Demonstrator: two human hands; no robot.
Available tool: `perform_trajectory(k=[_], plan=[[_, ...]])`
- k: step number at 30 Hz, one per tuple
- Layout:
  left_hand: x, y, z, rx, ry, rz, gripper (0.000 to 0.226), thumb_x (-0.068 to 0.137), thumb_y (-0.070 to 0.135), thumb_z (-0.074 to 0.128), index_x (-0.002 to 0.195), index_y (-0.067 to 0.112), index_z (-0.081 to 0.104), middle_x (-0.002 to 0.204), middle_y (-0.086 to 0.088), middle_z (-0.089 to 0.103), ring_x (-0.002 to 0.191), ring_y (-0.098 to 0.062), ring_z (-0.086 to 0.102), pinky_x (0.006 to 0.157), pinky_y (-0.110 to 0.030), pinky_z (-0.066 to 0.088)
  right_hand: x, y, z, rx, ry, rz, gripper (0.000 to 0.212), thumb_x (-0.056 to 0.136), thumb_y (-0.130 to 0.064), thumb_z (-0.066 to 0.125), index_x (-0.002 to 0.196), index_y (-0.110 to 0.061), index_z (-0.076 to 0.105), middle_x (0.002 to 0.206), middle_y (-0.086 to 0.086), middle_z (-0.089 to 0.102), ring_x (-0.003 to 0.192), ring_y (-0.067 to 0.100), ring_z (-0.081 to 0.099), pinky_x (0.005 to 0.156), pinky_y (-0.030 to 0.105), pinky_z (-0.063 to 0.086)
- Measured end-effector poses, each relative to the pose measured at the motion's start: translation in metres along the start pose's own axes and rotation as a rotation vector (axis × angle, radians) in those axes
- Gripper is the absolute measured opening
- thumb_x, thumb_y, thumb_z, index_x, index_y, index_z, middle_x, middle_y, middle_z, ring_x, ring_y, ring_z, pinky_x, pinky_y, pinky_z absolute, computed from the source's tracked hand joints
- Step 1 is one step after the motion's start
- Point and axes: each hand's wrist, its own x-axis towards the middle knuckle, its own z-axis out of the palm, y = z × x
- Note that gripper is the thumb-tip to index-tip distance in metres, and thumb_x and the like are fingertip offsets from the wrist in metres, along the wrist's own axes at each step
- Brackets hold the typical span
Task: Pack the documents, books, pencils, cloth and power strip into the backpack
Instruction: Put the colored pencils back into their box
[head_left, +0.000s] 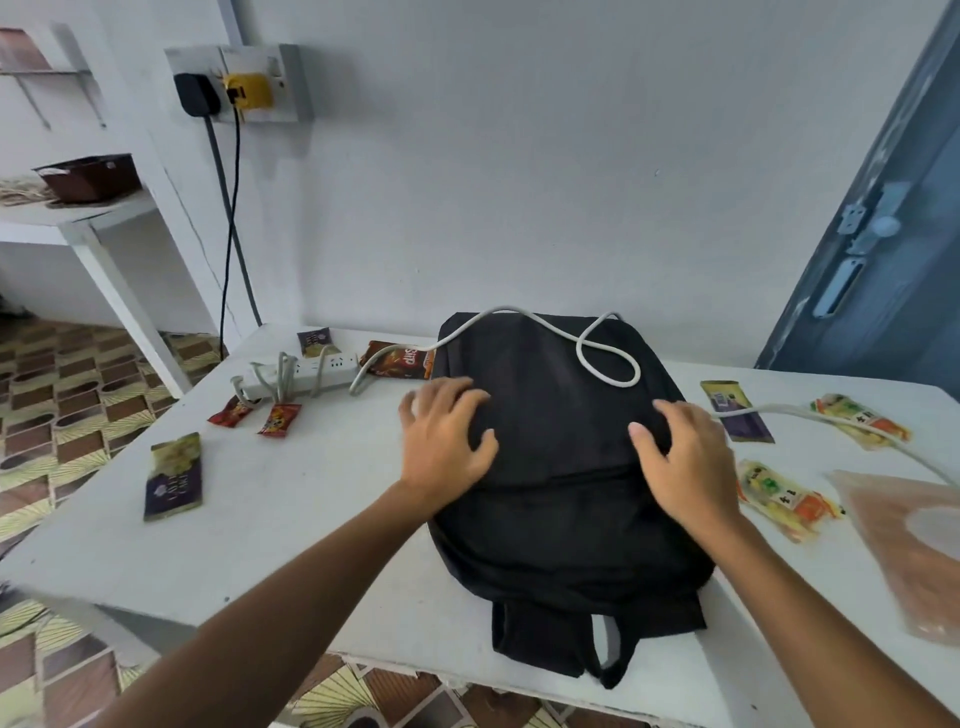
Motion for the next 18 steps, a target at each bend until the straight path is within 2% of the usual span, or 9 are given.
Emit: perform_trajectory(k=[1,3,5,9,13,16,18], plan=[[0.001,-0.003,-0.002,0.009,-0.08,-0.161,0.053,0.076,0.043,0.062,0.124,0.023,0.053,0.135,-0.003,0.048,0.128,-0.027,0.038,0.103,-0.054,0.035,0.007,0.006,-0.004,-0.025,0.0,0.073,0.058,0.089,-0.049,0.048,0.136,-0.016,0.047,0.138,0.014,0.047,0.126,0.037,0.041,0.099,0.053,0.039],[-0.002,-0.009,-0.005,-0.152,-0.254,-0.413,0.073,0.076,0.048,0.068,0.137,0.024,0.036,0.142,-0.006,0.036,0.131,-0.03,0.035,0.103,-0.048,0.038,0.012,0.016,-0.005,0.012,-0.101,0.248,0.062,0.089,-0.049,0.053,0.142,-0.019,0.039,0.143,0.013,0.042,0.13,0.038,0.038,0.102,0.054,0.037],[-0.003,-0.013,-0.003,-0.407,-0.357,-0.543,0.084,0.074,0.043,0.075,0.14,0.025,0.028,0.14,-0.007,0.037,0.127,-0.028,0.042,0.103,-0.043,0.041,0.008,0.02,-0.002,0.158,-0.181,0.318,0.067,0.089,-0.047,0.056,0.145,-0.018,0.033,0.144,0.012,0.044,0.13,0.036,0.042,0.104,0.051,0.038],[0.008,-0.023,-0.002,-0.694,-0.482,-0.73,0.093,0.07,0.015,0.082,0.141,0.033,0.024,0.141,-0.005,0.042,0.123,-0.029,0.048,0.103,-0.047,0.045,0.006,0.012,0.002,0.285,-0.137,0.309,0.065,0.086,-0.03,0.063,0.143,-0.019,0.034,0.135,0.01,0.052,0.122,0.033,0.05,0.099,0.044,0.042],[0.023,-0.03,-0.008,-0.826,-0.407,-0.834,0.087,0.072,-0.009,0.07,0.142,0.03,0.035,0.126,-0.012,0.055,0.106,-0.03,0.061,0.093,-0.047,0.052,0.008,0.004,0.003,0.289,-0.139,0.328,0.067,0.083,-0.023,0.063,0.142,-0.02,0.032,0.134,0.012,0.05,0.118,0.035,0.051,0.097,0.045,0.044],[0.034,-0.037,-0.015,-0.802,-0.353,-0.833,0.08,0.074,-0.015,0.063,0.14,0.026,0.041,0.105,-0.012,0.061,0.09,-0.026,0.064,0.082,-0.04,0.055,0.004,-0.002,0.007,0.268,-0.176,0.286,0.071,0.083,-0.023,0.062,0.145,-0.021,0.028,0.136,0.012,0.047,0.118,0.035,0.051,0.096,0.043,0.044],[0.04,-0.044,-0.018,-0.771,-0.34,-0.818,0.075,0.075,-0.015,0.061,0.137,0.025,0.045,0.094,-0.009,0.06,0.081,-0.022,0.063,0.072,-0.032,0.054,-0.003,-0.007,0.012,0.231,-0.211,0.254,0.071,0.086,-0.023,0.06,0.147,-0.023,0.024,0.136,0.013,0.044,0.114,0.035,0.052,0.089,0.039,0.042]])
